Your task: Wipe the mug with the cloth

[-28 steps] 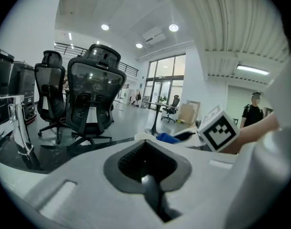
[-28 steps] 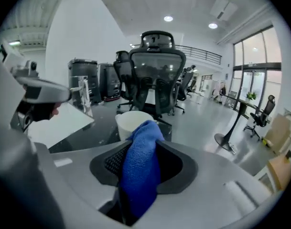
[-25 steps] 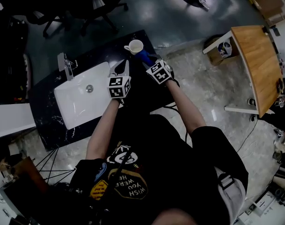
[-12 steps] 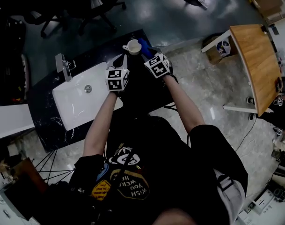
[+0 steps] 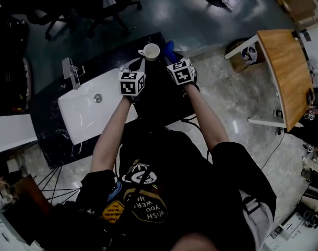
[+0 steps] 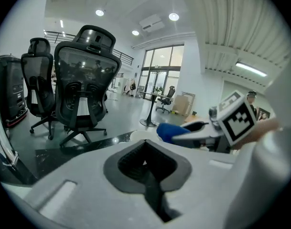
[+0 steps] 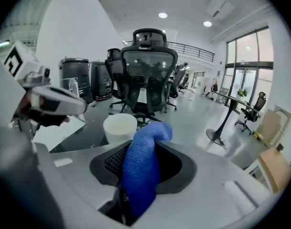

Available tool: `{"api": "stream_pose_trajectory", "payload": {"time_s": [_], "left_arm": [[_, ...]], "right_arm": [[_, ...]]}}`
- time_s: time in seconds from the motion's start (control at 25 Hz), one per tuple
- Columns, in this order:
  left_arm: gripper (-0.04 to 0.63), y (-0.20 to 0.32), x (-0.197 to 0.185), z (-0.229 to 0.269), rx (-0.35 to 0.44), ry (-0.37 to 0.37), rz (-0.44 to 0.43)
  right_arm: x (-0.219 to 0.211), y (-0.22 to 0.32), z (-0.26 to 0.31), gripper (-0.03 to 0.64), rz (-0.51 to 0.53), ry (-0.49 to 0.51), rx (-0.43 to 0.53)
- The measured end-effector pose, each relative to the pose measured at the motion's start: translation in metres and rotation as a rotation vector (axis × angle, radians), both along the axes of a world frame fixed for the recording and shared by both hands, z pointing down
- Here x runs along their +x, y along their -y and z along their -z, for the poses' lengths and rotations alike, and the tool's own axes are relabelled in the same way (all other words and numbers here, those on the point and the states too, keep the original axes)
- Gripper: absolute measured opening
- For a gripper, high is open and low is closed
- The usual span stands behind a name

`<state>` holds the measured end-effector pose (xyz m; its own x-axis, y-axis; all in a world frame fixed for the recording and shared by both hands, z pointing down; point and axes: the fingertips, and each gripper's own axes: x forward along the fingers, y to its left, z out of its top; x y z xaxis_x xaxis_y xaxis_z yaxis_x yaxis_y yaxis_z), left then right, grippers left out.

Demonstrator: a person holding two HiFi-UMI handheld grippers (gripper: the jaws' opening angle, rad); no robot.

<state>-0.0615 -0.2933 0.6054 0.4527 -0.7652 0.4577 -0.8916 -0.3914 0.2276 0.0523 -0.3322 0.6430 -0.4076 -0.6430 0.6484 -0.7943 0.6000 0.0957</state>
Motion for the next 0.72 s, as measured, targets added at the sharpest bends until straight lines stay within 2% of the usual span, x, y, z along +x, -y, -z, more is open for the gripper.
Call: {"api": "stream_pose_trajectory", "payload": {"time_s": [0.08,0.16,0.24,0.32,0.4,0.48,0.6,0.68,0.72], "left_arm": [[0.003,-0.001,0.004,-0.001,0.0,-0.006,-0.005],[0.003,-0.002,0.005,-0.003,-0.004,-0.01,-0.003],[0.003,-0.003,0.007,-0.005,-0.011,-0.013,-0.002],[0.003,-0.003,0.008,-0.004,-0.01,-0.018,-0.001],[0.003,-0.004,0.008,-0.003,-0.007,-0.021,0.004],[0.003,-0.006,0.006,-0.002,-0.007,-0.024,0.011],[0.003,-0.007,0.005,-0.001,-0.009,-0.025,0.014],[0.003,-0.006,0.004,0.0,-0.005,-0.021,0.015],[0.003,-0.006,0.003,0.0,-0.003,-0.019,0.018]], "right_arm": [[-0.01,0.01,-0.001,0.14,0.039,0.004,0.007],[-0.033,-0.007,-0.015,0.14,0.199,-0.035,0.001],[-0.051,-0.045,-0.027,0.137,0.38,-0.095,0.011],[-0.061,-0.087,-0.034,0.133,0.53,-0.112,0.016],[-0.06,-0.106,-0.033,0.133,0.582,-0.097,0.02],[-0.044,-0.087,-0.024,0.133,0.483,-0.058,0.035],[-0.013,-0.023,0.003,0.132,0.215,0.006,0.081],[-0.005,0.004,0.009,0.132,0.109,-0.019,0.085],[-0.006,0.007,0.004,0.132,0.103,-0.068,0.067]]}}
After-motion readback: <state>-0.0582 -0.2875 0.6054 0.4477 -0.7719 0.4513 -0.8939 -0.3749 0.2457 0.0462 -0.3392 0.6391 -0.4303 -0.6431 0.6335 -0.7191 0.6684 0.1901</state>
